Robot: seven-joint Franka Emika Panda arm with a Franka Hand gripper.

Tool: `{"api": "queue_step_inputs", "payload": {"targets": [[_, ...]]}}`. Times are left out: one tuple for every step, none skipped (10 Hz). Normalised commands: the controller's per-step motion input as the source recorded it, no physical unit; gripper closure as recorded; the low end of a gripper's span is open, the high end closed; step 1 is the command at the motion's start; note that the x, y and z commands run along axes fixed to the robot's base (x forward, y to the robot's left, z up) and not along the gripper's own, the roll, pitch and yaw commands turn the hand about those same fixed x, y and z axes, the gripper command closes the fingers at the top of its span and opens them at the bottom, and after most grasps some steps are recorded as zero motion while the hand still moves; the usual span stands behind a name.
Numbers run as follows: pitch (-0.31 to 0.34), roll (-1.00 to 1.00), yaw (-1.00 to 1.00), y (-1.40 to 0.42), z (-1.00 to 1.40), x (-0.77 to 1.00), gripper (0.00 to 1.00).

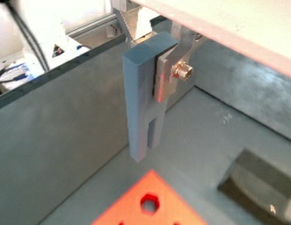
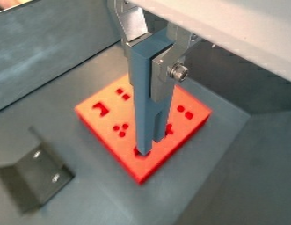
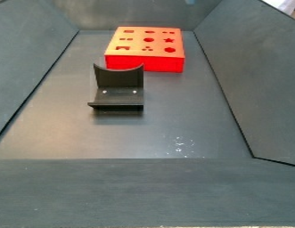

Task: Pick up the double-square object. Move up. Move to above the board. Insert the double-square object.
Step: Move to above the board, then insert the double-square object.

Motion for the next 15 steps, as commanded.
{"api": "queue_step_inputs", "payload": {"targets": [[0.137,0.0,-0.01,-1.0,0.09,0.49,1.0],[0.137,0.0,0.0,-1.0,0.09,0.5,1.0],[0.142,0.01,0.0,-1.0,0.1,0.53,1.0],[0.141,0.01,0.01,-0.86,0.09,0.48,1.0],[0.134,0.04,0.01,-0.5,0.06,0.3,1.0],[0.112,0.05,0.01,-0.27,0.04,0.2,1.0],[0.086,0.05,0.0,-0.19,0.04,0.14,1.0],[-0.01,-0.12,-0.73,0.0,-0.11,0.39,1.0],[-0.01,-0.12,-0.73,0.0,-0.11,0.39,1.0],[-0.004,-0.1,-0.75,0.0,-0.14,0.38,1.0],[-0.001,-0.09,-0.79,0.0,-0.17,0.32,1.0],[0.0,-0.11,-0.8,0.0,-0.13,0.33,1.0],[-0.007,-0.14,-0.77,0.0,-0.07,0.35,1.0],[-0.017,-0.1,-0.67,0.0,-0.17,0.47,1.0],[-0.02,-0.02,-0.76,0.0,-0.31,0.36,1.0]]}}
